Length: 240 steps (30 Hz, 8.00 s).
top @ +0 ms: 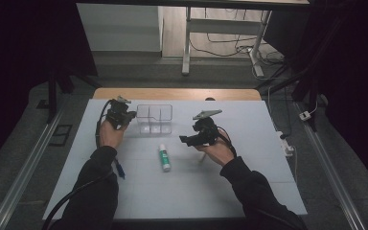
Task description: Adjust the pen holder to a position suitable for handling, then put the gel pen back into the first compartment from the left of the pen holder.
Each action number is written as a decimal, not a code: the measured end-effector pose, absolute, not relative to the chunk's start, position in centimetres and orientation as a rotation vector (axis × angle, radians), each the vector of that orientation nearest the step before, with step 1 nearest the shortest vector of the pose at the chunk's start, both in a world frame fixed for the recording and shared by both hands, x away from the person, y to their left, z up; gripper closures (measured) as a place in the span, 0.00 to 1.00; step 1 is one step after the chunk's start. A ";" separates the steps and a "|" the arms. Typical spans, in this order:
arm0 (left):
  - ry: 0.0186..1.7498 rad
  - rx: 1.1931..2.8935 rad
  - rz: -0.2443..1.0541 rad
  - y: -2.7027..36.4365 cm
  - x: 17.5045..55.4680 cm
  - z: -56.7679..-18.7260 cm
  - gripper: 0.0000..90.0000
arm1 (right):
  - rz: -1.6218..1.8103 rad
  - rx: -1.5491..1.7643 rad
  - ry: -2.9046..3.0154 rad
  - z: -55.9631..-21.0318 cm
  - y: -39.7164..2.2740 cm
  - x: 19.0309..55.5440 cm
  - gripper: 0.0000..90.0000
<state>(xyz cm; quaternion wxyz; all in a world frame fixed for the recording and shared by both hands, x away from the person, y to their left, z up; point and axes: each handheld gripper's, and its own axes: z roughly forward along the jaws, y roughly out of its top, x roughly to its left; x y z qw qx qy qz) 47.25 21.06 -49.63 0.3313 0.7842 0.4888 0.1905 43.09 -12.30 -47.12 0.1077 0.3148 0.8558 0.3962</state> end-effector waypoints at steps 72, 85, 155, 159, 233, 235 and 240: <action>1.017 2.146 0.344 11.8 47.0 -49.0 0.98 | 1.012 1.034 2.502 -48.2 -16.9 45.5 0.99; 1.016 2.162 0.325 11.1 46.9 -49.4 0.98 | 1.004 1.046 2.490 -48.2 -17.4 45.2 0.99; 1.092 1.991 0.283 23.5 22.7 -47.2 0.00 | 1.114 0.912 2.544 -45.6 -19.2 38.9 0.00; 1.113 1.968 0.283 24.2 22.3 -47.3 0.00 | 1.133 0.894 2.543 -45.4 -19.3 37.9 0.00; 1.192 2.349 0.117 22.1 30.5 -52.1 0.98 | 1.059 0.759 2.653 -46.7 -18.8 31.2 0.00; 1.212 2.357 0.113 22.3 30.5 -52.2 0.98 | 1.062 0.760 2.651 -46.7 -18.9 31.3 0.00; 1.261 2.346 0.108 22.8 30.4 -52.2 0.98 | 1.060 0.759 2.651 -46.7 -19.0 31.3 0.00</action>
